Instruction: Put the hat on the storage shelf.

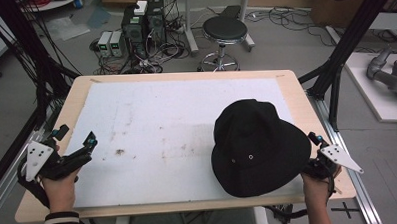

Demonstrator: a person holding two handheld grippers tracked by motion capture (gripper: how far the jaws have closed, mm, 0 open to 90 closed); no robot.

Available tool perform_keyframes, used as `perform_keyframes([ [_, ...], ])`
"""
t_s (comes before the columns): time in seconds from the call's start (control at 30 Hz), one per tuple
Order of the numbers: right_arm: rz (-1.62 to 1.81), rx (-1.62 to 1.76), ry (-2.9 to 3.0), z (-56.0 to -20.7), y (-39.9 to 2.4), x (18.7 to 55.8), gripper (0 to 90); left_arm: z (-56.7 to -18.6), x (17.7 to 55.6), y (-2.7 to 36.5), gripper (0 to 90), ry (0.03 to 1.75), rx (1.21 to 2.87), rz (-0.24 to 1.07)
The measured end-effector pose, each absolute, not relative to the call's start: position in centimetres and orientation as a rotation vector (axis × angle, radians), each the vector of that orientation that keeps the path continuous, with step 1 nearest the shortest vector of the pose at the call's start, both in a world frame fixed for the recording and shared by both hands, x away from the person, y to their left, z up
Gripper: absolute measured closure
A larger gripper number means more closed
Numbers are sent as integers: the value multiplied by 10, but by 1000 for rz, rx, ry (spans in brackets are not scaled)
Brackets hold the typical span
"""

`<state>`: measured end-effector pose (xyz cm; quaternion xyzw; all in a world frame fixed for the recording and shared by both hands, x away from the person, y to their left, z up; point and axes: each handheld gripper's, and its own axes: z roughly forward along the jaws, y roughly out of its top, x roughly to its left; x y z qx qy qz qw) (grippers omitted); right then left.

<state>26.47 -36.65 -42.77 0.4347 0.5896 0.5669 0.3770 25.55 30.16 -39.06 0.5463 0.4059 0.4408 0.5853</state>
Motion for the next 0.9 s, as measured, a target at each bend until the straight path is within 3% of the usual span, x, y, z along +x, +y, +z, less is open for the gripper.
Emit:
perform_keyframes([
  [0.9, 1453, 1111, 1507, -428, -366, 266, 34, -393, 257, 301, 150, 948, 1298, 1020],
])
